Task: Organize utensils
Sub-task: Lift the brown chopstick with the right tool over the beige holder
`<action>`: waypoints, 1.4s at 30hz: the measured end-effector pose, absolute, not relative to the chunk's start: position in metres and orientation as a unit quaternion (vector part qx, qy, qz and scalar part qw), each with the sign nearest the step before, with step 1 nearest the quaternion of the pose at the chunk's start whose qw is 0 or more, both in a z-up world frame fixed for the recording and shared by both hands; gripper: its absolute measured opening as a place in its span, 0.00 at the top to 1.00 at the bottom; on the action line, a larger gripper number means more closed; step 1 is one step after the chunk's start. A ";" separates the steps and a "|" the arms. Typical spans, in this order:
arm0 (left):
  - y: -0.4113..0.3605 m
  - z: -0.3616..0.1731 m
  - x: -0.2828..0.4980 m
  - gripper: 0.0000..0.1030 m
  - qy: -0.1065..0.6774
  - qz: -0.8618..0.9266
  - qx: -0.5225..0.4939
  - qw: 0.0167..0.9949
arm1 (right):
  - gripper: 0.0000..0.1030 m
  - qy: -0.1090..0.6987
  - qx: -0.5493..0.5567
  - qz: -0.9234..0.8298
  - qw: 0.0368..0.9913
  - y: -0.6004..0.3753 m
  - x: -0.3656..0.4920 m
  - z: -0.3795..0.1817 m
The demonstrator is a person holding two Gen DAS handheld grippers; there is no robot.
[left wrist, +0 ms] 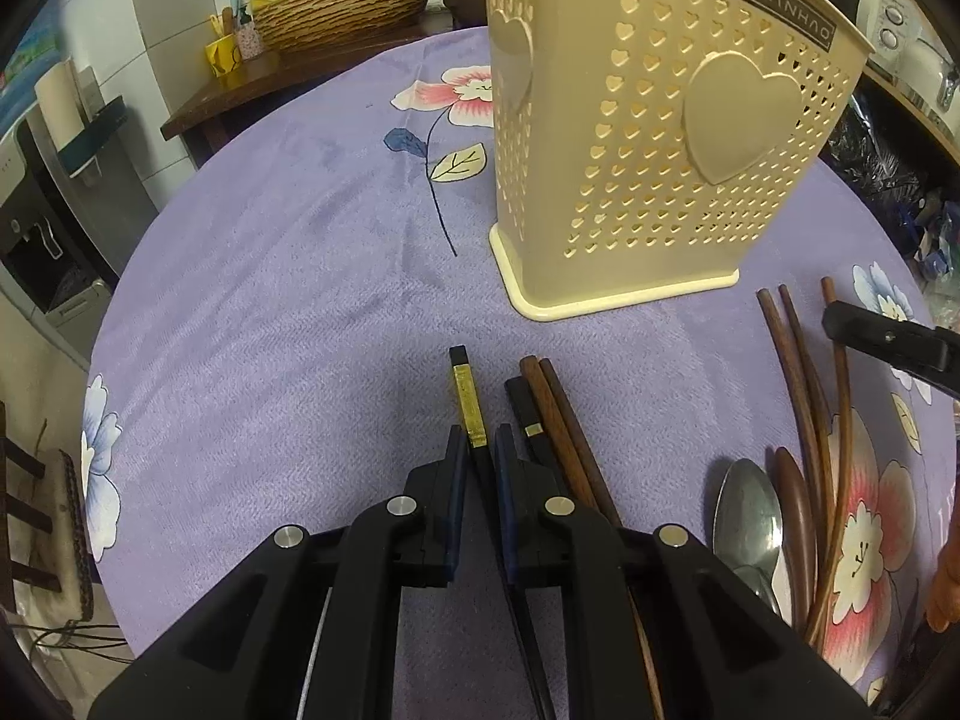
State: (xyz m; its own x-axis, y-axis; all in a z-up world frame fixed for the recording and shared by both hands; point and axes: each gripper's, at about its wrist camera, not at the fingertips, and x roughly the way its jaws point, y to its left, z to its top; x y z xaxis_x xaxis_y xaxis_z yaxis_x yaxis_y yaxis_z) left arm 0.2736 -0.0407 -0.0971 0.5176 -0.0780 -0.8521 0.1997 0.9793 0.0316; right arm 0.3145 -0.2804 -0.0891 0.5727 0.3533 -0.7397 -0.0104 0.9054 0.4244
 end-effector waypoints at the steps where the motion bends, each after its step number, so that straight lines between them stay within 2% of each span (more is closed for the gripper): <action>1: -0.042 -0.097 0.273 0.90 0.483 -0.077 0.067 0.870 | 0.87 0.448 0.189 0.105 0.867 -0.280 0.313 -0.087; 9: -0.038 -0.087 0.270 0.92 0.459 -0.070 0.054 0.884 | 0.87 0.417 0.182 0.119 0.882 -0.278 0.297 -0.065; 23: -0.008 0.039 0.199 0.92 0.295 -0.109 -0.019 0.949 | 0.90 0.293 0.100 0.164 0.937 -0.254 0.240 0.028; 33: 0.008 0.062 0.186 0.92 0.255 -0.117 -0.042 0.959 | 0.91 0.254 0.063 0.184 0.947 -0.246 0.218 0.069; 42: 0.011 0.067 0.183 0.92 0.246 -0.122 -0.046 0.960 | 0.92 0.247 0.058 0.190 0.948 -0.248 0.213 0.078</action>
